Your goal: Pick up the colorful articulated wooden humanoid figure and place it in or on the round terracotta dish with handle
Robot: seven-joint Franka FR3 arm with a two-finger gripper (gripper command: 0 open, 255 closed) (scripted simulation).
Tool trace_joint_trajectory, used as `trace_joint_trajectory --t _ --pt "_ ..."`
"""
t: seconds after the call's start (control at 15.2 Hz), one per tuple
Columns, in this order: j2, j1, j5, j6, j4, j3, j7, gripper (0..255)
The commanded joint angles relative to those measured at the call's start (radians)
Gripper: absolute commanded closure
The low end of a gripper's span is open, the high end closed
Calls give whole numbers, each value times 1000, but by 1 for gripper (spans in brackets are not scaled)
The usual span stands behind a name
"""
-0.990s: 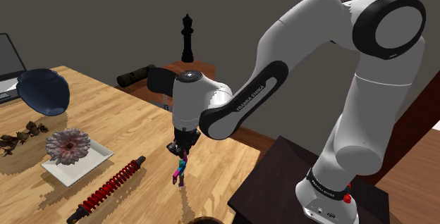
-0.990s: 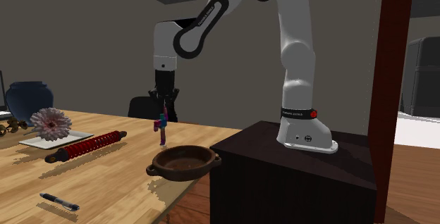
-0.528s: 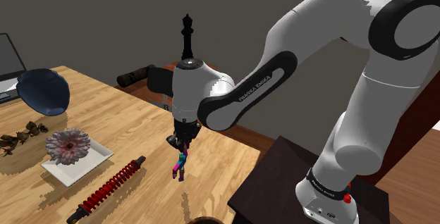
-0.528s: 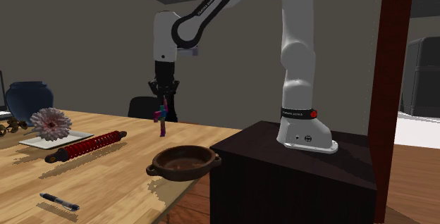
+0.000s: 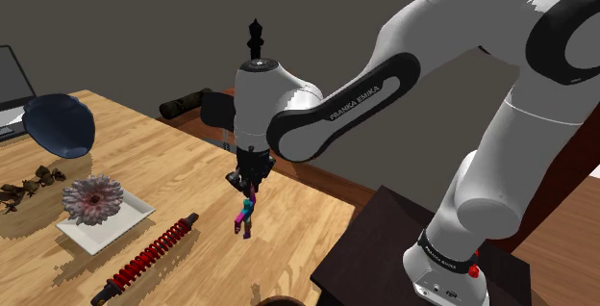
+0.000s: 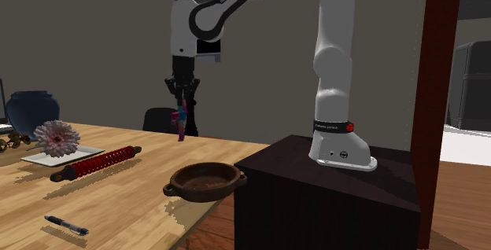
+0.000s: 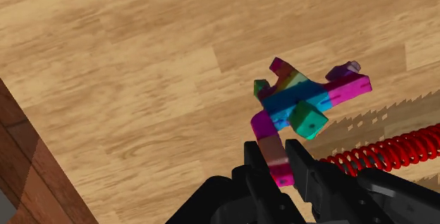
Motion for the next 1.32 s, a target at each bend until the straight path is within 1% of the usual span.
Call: trace_joint_trajectory --t 0.0,0.33,0.79,1.25 --pt "-17 0 14 -29 15 1 -10 255" --pt "-54 1 42 -91 44 -1 -33 255" --pt "-233 82 151 -146 -62 59 37 255" --pt "-379 180 249 -230 -108 123 134 255"
